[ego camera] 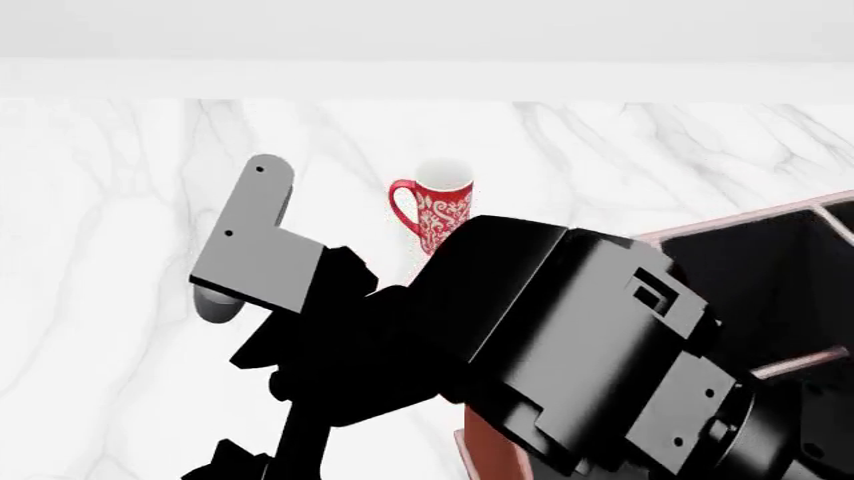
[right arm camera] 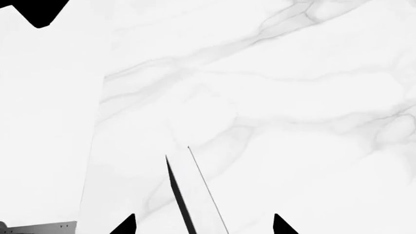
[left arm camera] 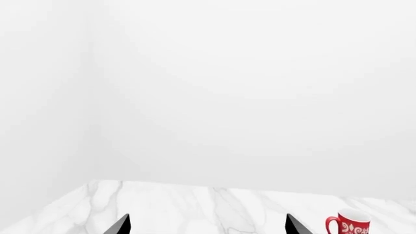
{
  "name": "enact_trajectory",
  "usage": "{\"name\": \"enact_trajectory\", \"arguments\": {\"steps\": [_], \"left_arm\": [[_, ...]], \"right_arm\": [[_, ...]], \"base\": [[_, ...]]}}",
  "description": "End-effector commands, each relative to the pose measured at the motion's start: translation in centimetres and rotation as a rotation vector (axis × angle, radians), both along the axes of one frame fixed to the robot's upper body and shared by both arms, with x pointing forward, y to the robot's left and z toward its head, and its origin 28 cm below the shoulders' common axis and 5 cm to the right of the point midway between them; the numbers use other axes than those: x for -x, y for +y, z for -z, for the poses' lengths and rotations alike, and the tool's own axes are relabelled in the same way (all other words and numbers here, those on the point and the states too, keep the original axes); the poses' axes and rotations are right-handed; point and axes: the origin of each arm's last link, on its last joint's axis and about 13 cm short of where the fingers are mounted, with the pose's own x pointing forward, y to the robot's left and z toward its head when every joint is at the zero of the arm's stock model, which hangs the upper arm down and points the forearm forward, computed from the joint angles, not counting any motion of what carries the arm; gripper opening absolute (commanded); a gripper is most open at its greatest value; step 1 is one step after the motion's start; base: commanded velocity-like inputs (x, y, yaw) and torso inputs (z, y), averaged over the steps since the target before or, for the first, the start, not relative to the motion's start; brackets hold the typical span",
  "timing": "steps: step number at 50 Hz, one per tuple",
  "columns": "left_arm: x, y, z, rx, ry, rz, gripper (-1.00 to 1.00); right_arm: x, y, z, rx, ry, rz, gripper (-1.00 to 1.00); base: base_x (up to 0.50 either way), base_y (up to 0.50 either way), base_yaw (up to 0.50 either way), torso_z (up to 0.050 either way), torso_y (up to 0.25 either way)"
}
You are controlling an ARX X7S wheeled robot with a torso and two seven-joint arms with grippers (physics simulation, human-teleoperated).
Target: Pick up the book and place it in the left compartment of the caddy.
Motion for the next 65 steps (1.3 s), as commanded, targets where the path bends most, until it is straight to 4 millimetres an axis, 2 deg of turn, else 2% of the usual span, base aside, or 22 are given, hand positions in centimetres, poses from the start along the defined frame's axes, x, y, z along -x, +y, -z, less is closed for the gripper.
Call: {"name": "enact_trajectory", "arguments": {"steps": [1,20,52,65], "left_arm": [[0.0,-0.1,0.0,-0.003,0.000,0.006,1.00],[0.0,-0.1,0.0,-0.001,0.000,0.009,1.00],[0.2,-0.2,-0.1,-0.002,-0.007,0.018,1.00],[0.3,-0.1,-0.2,0.000,-0.009,0.020,1.00]], "right_arm": [[-0.2,0.4,1.5,0.003,0.013,-0.003,1.00],[-0.3,0.7,2.4,0.013,0.022,-0.008,1.00],[-0.7,1.3,6.1,0.055,0.051,0.022,1.00],[-1.1,1.7,6.9,0.061,0.039,0.046,1.00]], "base": [[0.00,0.00,0.00,0.000,0.000],[0.00,0.00,0.00,0.000,0.000],[0.00,0.00,0.00,0.000,0.000],[0.00,0.00,0.00,0.000,0.000]]}}
